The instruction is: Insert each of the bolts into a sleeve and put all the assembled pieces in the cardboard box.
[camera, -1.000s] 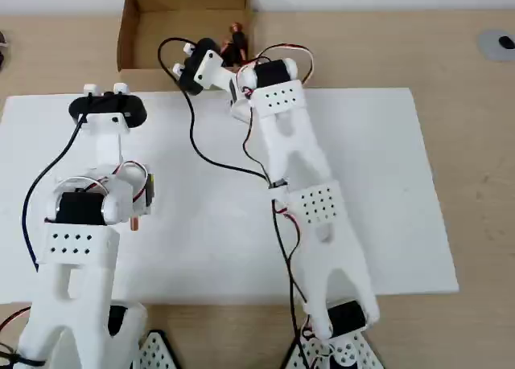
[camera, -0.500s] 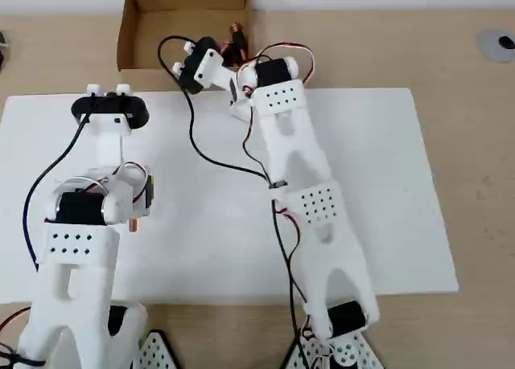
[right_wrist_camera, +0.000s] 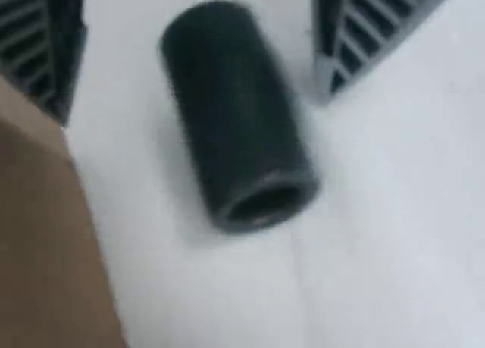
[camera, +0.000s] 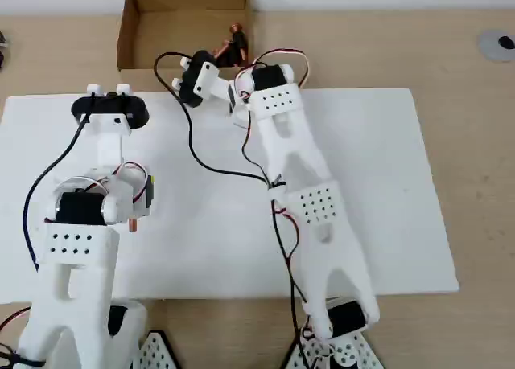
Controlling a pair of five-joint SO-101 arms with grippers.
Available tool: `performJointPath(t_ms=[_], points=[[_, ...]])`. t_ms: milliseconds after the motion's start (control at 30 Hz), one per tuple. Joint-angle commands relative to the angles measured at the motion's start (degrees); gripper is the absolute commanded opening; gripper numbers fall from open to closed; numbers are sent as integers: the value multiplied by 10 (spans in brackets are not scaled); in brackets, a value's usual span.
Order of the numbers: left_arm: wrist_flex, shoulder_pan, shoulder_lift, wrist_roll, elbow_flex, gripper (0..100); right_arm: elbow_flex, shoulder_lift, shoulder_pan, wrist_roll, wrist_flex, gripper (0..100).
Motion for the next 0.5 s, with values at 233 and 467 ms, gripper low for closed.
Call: performJointPath(t_ms=[233, 467], points=[[2, 1, -18, -6, -4, 7, 15, -8, -15, 41, -8, 108], [2, 1, -18, -6, -4, 7, -3, -11, -16, 41, -7, 12]])
